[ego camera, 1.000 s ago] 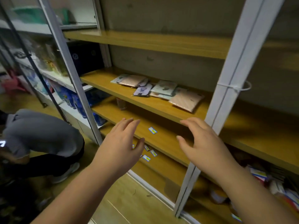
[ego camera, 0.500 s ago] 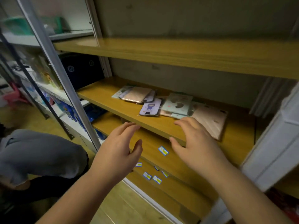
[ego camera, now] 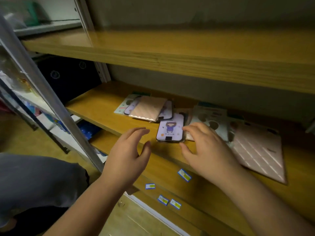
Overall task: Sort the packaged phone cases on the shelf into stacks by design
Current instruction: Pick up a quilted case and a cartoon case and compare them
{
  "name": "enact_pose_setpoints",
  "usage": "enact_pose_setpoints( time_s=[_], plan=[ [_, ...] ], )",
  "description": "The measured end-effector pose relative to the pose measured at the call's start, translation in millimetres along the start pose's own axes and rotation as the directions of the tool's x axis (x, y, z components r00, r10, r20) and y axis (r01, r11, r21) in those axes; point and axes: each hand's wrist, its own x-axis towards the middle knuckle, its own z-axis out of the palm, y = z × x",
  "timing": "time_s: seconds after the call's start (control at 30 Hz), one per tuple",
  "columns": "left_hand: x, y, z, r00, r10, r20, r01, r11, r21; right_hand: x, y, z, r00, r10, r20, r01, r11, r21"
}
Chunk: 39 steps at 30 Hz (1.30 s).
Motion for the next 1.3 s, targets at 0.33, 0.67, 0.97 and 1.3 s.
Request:
enact_pose_setpoints(
  time_s=[0.33,0.67,0.97,1.3],
  plan=[
    [159,-83,22,0.997,-0.028,0.066,0.017,0.987,0.160,62,-39,39,0.984,0.154,-0.085,-0.162,0.982,-0.101],
    [210,-132,22,0.946,-0.055,0.320,0.009,0.990,0.144,81,-61,65,0.959,0.257,-0.118,-0.274,0.948,-0.160],
    [221,-159,7,0.919,-0.197,0.342,0.369,0.734,-0.570,109,-61,80,0.912,0.404,-0.073,-0.409,0.876,-0.255],
    [175,-172,-15,0.915,-0.175,0.363,0.403,0.406,-0.820,171,-59,100,0.822,0.569,0.000,-0.510,0.737,-0.443]
  ],
)
